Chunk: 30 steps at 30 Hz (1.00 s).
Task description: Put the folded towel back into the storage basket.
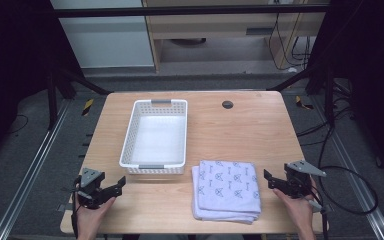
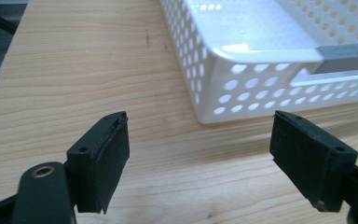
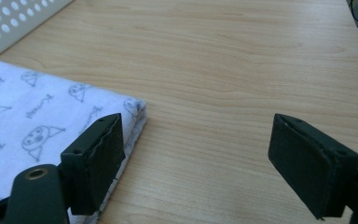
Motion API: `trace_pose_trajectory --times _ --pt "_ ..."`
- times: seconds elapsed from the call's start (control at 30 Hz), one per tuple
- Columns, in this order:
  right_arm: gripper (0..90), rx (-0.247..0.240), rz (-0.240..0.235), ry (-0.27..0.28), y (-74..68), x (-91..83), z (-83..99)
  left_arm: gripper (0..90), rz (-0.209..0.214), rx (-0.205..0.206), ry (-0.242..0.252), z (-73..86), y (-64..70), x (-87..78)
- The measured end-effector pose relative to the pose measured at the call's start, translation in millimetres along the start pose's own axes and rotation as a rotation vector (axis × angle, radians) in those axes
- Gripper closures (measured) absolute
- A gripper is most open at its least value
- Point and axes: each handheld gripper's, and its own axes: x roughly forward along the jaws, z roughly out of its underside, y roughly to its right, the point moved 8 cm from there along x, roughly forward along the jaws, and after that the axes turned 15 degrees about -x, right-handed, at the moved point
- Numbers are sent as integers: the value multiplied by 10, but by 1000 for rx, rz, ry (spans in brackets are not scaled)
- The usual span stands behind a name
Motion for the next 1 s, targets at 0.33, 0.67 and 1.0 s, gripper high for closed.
trace_pose_trajectory --times 0.33,0.67,1.0 --pt "201 -3 -22 1 -43 -13 -19 182 34 16 15 23 201 -40" --pt "191 -19 -31 -10 -64 -14 -19 191 78 56 15 53 396 -53" --pt "190 -20 -35 14 -73 -35 -83 206 120 85 10 93 616 -88"
